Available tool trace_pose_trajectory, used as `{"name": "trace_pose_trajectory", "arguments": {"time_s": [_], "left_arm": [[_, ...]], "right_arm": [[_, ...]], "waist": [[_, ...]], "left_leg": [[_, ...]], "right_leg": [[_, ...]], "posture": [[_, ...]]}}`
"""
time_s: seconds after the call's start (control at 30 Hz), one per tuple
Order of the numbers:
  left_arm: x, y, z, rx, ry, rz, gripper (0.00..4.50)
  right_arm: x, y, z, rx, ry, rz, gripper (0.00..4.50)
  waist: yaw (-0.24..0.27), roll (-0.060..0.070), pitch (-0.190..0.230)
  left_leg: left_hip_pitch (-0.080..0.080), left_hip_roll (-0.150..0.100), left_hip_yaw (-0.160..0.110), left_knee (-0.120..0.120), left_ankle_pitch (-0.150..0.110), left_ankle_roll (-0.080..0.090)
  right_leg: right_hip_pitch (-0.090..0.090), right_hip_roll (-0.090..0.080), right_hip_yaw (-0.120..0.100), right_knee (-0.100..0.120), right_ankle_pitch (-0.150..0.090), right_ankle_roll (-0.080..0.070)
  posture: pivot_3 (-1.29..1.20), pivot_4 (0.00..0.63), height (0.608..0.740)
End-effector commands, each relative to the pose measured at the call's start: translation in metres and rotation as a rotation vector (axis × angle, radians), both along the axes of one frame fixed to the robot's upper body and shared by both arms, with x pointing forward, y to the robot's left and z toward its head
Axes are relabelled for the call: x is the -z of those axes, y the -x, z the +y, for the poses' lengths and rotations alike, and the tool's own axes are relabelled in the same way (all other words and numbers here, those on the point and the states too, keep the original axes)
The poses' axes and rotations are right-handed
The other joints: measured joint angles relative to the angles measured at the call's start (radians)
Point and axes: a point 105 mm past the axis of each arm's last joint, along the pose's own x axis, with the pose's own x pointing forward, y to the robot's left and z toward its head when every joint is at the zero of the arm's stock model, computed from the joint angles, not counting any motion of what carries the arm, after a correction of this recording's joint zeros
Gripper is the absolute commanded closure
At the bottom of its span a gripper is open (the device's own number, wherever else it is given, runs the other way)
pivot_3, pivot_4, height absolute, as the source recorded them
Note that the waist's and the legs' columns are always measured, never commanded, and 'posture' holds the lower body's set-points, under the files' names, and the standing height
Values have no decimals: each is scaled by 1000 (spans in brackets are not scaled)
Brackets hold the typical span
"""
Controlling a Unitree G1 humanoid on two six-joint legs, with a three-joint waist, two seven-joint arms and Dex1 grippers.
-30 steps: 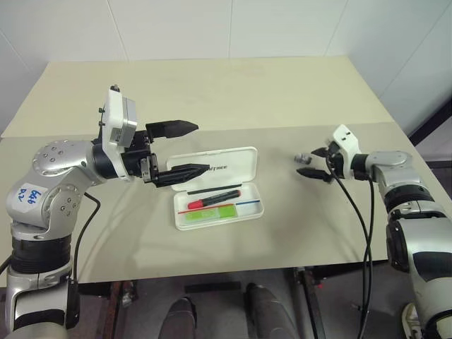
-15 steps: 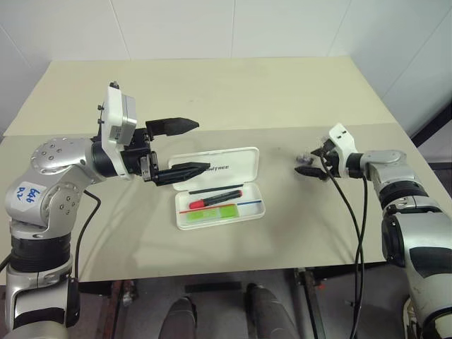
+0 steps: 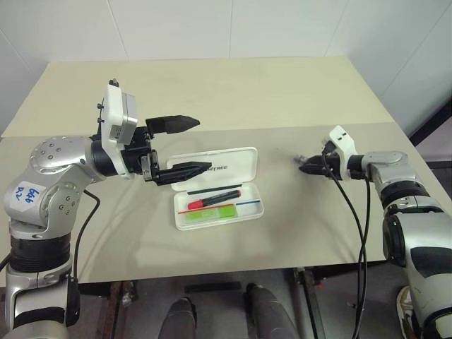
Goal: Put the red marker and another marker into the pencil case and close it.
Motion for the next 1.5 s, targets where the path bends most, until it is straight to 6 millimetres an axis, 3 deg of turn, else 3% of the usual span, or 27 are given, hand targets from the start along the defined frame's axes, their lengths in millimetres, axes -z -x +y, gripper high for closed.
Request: {"name": "trace_pose_trajectory", "arguments": {"time_s": [0.03, 0.1, 0.3, 0.43, 0.63, 0.77, 0.9, 1.17, 1.33, 1.5], "left_arm": [[-15, 6, -2, 18, 7, -75, 0], [-14, 6, -2, 18, 7, -75, 0], [-11, 4, -2, 22, 9, -75, 0], [-10, 3, -2, 25, 10, -71, 0], [-2, 5, 2, 20, -3, -55, 0], [12, 6, 14, -7, -37, -38, 0], [24, 10, 20, -9, -79, -27, 0], [53, 16, 32, 11, -200, 6, 0], [75, 22, 40, 35, -306, 23, 0], [77, 23, 40, 35, -310, 25, 0]], "right_arm": [[4, 2, 3, -20, -1, 0, 3709], [6, 2, 3, -23, -1, -1, 4290], [7, 3, 5, -35, -4, -20, 4314], [-3, 11, 11, -147, -33, -37, 4314], [-21, 32, 20, -339, -50, -75, 4314], [-35, 68, 49, -526, -57, -99, 4314], [-36, 89, 72, -603, -56, -100, 4314], [-23, 98, 113, -710, -38, -81, 4314], [-6, 99, 118, -766, 29, -54, 4314], [0, 98, 115, -780, 50, -29, 4314]], "waist": [[-2, 0, 0], [-4, 0, 0], [-12, 0, 0], [-16, 0, 0], [-16, 0, 0], [-10, 1, 0], [-9, 1, 0], [8, 0, 0], [11, 0, 0], [13, 0, 0]], "left_leg": [[0, 0, 0, 0, 0, 0], [0, 0, 0, 1, 0, 0], [1, 0, 0, 1, 0, 0], [1, 0, 0, 0, 0, 0], [0, 0, 0, 0, 0, 0], [0, 0, -1, 0, 0, -1], [0, 0, -1, 1, 0, -1], [1, 0, -1, 2, 0, -1], [0, 0, -1, 1, 0, 0], [0, 0, -1, 0, -1, 0]], "right_leg": [[0, 0, 0, 0, 0, 0], [1, 0, 0, 0, 0, 0], [1, 0, 0, 1, 0, 0], [1, 0, 0, 1, 0, 1], [1, 0, 0, 1, 0, 1], [0, 0, 0, 2, 0, 2], [0, 0, 0, 3, -1, 1], [0, 0, 0, 2, -5, -7], [0, 0, 0, 2, -5, -7], [-1, 0, 0, 2, -4, -5]], "posture": [[0, 150, 740], [0, 150, 740], [0, 150, 740], [0, 150, 740], [0, 150, 740], [0, 150, 740], [0, 150, 740], [0, 150, 740], [0, 150, 740], [0, 150, 740]]}}
